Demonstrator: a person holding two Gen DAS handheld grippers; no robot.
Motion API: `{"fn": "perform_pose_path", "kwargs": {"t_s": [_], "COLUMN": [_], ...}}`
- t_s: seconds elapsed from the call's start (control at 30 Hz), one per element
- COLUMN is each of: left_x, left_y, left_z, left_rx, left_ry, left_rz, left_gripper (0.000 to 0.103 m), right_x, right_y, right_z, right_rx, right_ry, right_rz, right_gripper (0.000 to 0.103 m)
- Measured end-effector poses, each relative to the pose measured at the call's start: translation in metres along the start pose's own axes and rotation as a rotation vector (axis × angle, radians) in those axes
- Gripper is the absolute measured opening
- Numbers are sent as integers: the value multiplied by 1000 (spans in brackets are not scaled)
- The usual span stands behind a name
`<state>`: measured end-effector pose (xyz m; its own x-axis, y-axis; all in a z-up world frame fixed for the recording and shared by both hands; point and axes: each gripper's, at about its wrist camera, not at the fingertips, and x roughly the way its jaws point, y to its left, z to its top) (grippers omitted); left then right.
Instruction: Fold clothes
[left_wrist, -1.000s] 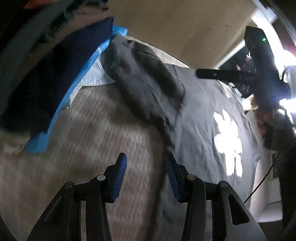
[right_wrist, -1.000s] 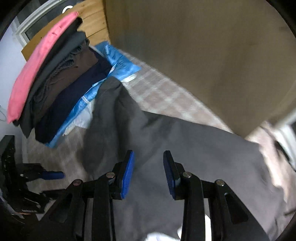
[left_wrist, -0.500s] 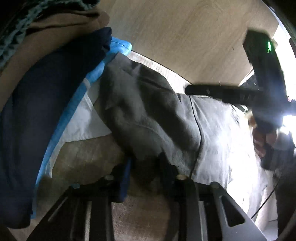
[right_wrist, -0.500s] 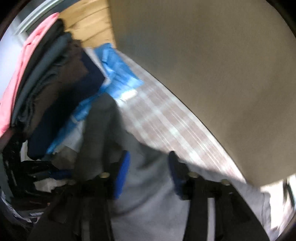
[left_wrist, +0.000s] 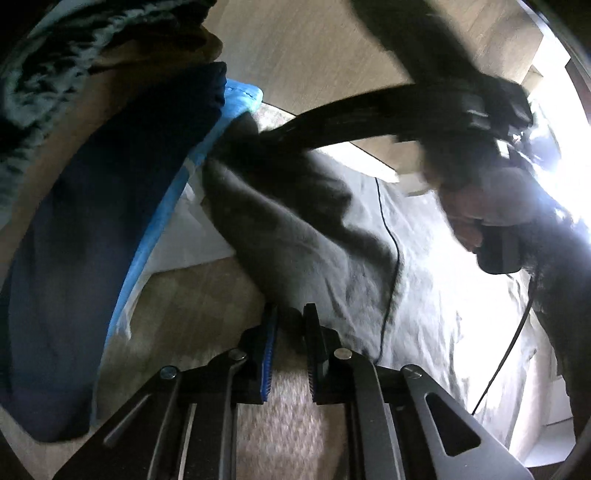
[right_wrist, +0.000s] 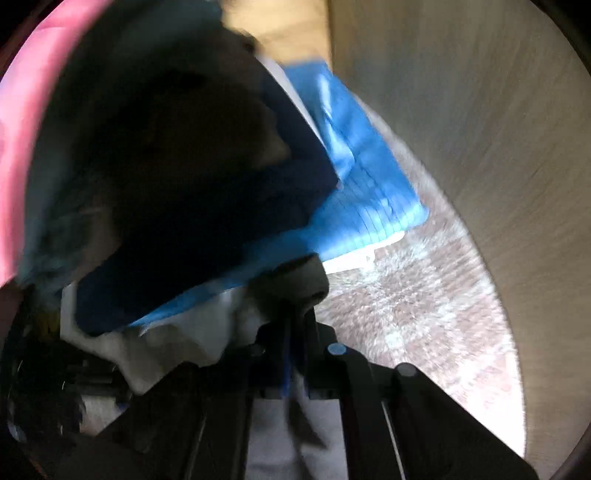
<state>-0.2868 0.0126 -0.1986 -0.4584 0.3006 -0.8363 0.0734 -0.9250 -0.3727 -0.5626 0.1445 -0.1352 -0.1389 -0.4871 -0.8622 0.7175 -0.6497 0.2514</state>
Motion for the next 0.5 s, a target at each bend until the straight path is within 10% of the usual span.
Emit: {"fn": "perform_pose_path", "kwargs": {"t_s": [0.23,0.5], "left_x": [-23,-9], "left_y": [-16,-43], "left_z": [-23,-9], "left_rx": [106,199], "left_ry": [31,80], "left_rz": [-12,-58], "left_gripper": [30,36], "right_x": [-109,-135], "right_y": [-23,-83], "right_z": [-84,-189], "right_rx": [7,245], "right_ry": [-103,46], "right_rz": [-70,-228], "right_gripper": [5,15]}}
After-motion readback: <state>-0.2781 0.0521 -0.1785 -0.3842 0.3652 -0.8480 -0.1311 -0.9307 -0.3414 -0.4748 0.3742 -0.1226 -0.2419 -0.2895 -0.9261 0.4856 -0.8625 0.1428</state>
